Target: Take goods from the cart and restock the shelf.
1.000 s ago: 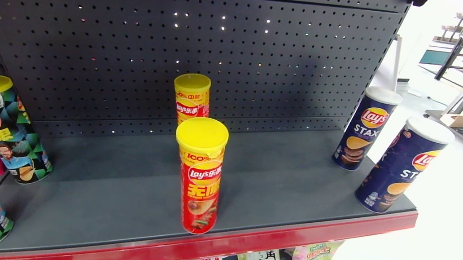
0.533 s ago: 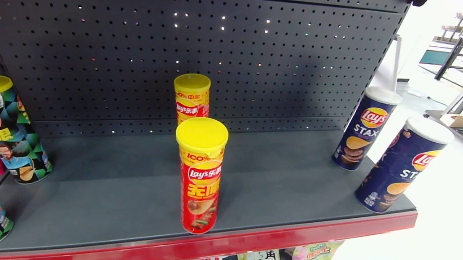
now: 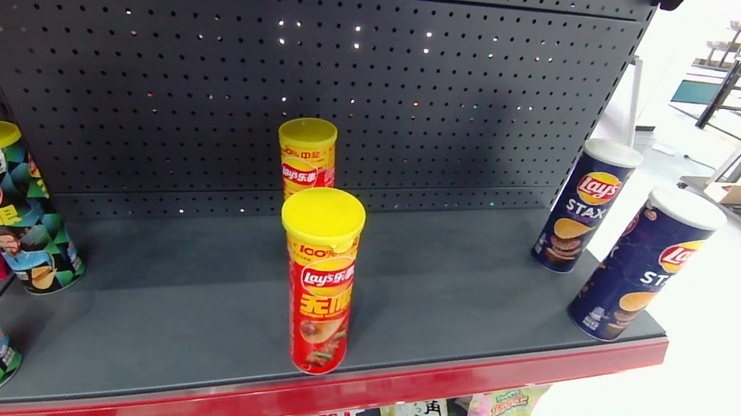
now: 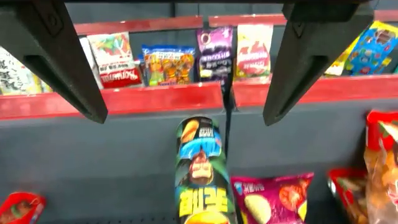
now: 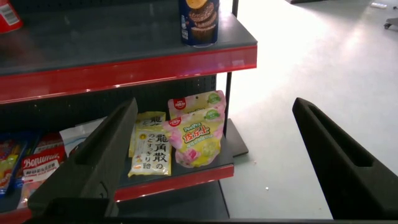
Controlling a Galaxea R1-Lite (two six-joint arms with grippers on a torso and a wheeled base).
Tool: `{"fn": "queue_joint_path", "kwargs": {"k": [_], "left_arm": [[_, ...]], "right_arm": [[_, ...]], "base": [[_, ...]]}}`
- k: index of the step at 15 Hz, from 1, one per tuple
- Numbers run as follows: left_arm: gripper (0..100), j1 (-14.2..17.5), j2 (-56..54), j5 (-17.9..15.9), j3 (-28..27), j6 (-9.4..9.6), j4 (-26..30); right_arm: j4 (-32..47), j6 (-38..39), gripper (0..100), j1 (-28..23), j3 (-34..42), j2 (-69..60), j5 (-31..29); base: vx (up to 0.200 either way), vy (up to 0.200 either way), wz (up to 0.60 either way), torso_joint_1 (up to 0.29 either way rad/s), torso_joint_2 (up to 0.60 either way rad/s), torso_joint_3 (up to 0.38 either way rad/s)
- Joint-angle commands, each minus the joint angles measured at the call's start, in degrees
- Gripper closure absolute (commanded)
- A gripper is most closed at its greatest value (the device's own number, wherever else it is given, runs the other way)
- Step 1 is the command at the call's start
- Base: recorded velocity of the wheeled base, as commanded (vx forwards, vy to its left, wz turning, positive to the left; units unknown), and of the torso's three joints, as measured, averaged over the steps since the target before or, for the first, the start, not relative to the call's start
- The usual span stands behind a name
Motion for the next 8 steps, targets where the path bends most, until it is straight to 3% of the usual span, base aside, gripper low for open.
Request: {"fn": "queue_joint_path", "kwargs": {"k": [1, 6, 8], "left_arm": [[0, 0.2, -0.4, 0.0, 1.1, -0.03, 0.2], [0, 0.2, -0.4, -0.5, 2.1, -0.03, 0.1], [0, 0.2, -0.4, -0.6, 3.2, -0.12, -1.1]], "right_arm": [[0.0, -0.1, 0, 0.0, 0.0, 0.0, 0.0], [0.0, -0.1, 0, 0.0, 0.0, 0.0, 0.0], [0.0, -0.1, 0, 0.0, 0.0, 0.0, 0.0]], "base": [[0.000, 0.000, 0.60, 0.002, 0.01, -0.002], [0.000, 0.000, 0.60, 0.003, 0.00, 0.003], [0.000, 0.000, 0.00, 0.000, 0.00, 0.000]]}}
